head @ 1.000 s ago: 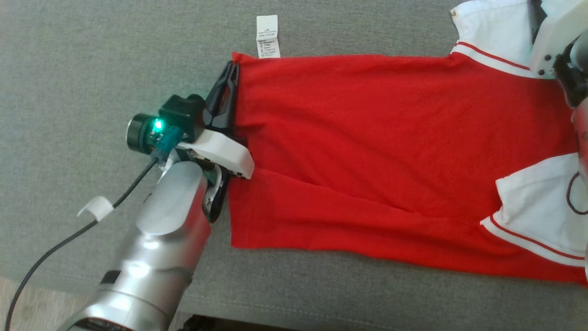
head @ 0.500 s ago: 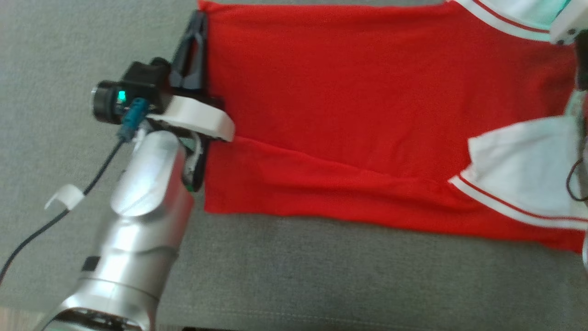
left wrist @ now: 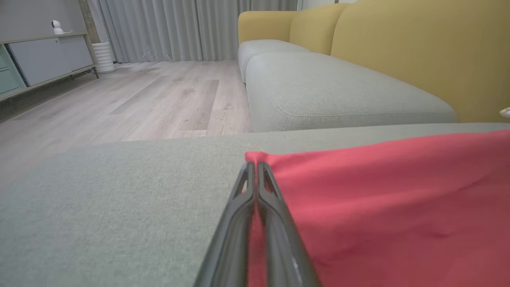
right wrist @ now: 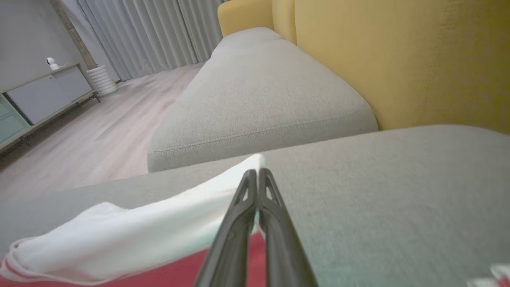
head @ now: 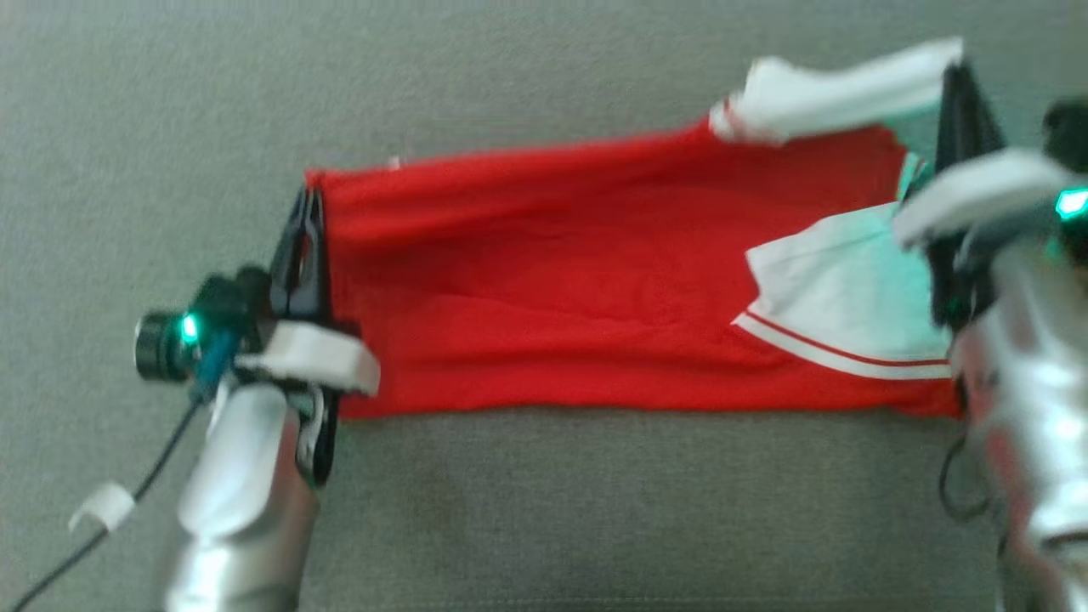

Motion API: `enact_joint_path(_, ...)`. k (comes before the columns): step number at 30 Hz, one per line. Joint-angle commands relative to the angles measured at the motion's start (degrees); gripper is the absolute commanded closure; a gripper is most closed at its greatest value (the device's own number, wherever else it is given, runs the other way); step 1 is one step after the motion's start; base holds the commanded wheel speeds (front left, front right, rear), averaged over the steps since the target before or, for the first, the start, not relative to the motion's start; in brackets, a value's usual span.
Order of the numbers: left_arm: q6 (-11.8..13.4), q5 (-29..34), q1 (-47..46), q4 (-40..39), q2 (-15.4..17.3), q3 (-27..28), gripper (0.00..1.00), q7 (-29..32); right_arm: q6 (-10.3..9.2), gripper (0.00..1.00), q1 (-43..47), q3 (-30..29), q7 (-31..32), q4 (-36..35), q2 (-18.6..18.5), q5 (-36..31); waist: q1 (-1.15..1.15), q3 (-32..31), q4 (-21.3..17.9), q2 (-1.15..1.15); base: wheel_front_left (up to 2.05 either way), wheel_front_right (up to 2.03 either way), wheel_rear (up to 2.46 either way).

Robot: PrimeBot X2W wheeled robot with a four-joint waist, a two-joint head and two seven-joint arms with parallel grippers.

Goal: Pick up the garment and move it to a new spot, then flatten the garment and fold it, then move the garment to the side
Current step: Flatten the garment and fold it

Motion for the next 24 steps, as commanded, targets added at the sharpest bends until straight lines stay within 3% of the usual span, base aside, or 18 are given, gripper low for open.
enact_joint_path(1,-0.1,0.8,0.1,-2.4,1.5,2.4,1.00,-0.3,-0.04,1.00,1.6,1.8,-0.7,-3.6,0.3,2.1,0.01,-1.9,-1.4,0.00,0.00,0.00,0.00)
enact_joint_path(6,-0.2,2.0,6.0,-4.2,0.8,4.5,1.00,-0.3,-0.04,1.00,14.0,5.1,-0.7,-12.5,-0.2,11.0,0.01,-4.3,-2.6,0.00,0.00,0.00,0.00)
enact_joint_path(11,-0.8,2.4,11.6,-3.6,-0.2,5.8,1.00,-0.3,-0.04,1.00,23.2,6.8,0.1,-16.4,-0.2,16.4,0.01,-7.0,-3.4,0.00,0.00,0.00,0.00)
enact_joint_path(12,-0.7,2.3,12.6,-3.4,-0.4,6.1,0.94,-0.3,-0.04,1.00,24.5,6.8,0.3,-16.5,-0.2,16.9,0.01,-7.5,-3.4,0.00,0.00,0.00,0.00)
enact_joint_path(13,-0.5,2.2,13.6,-3.1,-0.6,6.4,0.67,-0.3,-0.04,1.00,25.6,6.8,0.7,-16.5,-0.1,17.4,0.01,-8.0,-3.4,0.00,0.00,0.00,0.00)
enact_joint_path(14,-0.3,1.9,14.4,-2.8,-0.8,6.8,0.30,-0.3,-0.04,0.56,26.4,6.5,0.8,-16.4,0.1,17.8,0.01,-8.4,-3.4,0.00,0.00,0.00,0.00)
enact_joint_path(15,0.0,1.7,15.2,-2.9,-1.0,7.2,0.00,-0.3,-0.04,0.00,27.1,6.1,0.7,-16.5,0.3,18.2,0.01,-8.7,-3.4,0.00,0.00,0.00,0.00)
enact_joint_path(20,1.7,1.5,18.1,-5.5,-1.4,8.5,0.00,-0.3,-0.04,0.00,28.6,4.9,-0.3,-18.0,0.9,16.5,0.01,-10.1,-2.8,0.00,0.00,0.00,0.00)
enact_joint_path(24,3.4,3.2,21.3,-9.6,-1.6,8.8,0.00,-0.3,-0.04,0.00,29.7,3.6,-0.7,-20.7,1.7,10.0,0.01,-11.5,-2.1,0.00,0.00,0.00,0.00)
